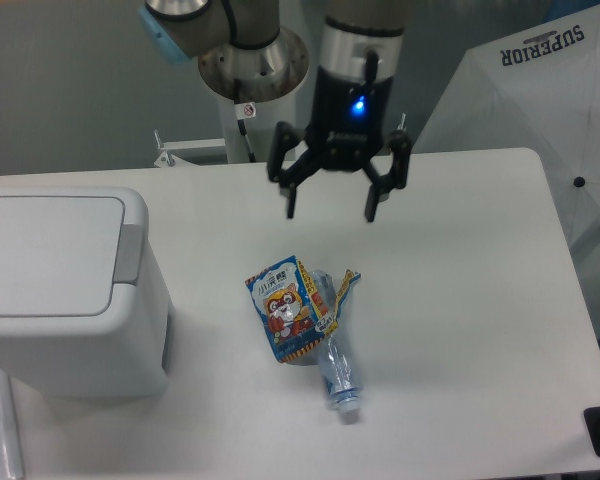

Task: Open the trash can
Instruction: 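Move the open gripper over the table toward the white trash bin lid, then lower the gripper onto the bin lid edge and push it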

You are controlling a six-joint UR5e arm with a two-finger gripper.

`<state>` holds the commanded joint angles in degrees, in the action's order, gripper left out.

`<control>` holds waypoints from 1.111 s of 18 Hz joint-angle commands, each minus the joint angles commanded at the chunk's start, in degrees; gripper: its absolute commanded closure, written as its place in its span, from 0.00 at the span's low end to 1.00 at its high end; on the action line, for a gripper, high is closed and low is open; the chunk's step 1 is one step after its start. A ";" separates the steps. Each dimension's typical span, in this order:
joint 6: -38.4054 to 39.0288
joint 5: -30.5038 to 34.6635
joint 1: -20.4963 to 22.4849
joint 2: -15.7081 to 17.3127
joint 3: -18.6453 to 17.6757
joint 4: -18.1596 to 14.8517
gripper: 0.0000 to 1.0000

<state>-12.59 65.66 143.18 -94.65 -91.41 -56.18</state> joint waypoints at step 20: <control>7.85 0.17 -8.79 1.14 -3.52 3.01 0.00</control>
<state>-4.75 65.83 134.39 -93.52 -94.92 -53.17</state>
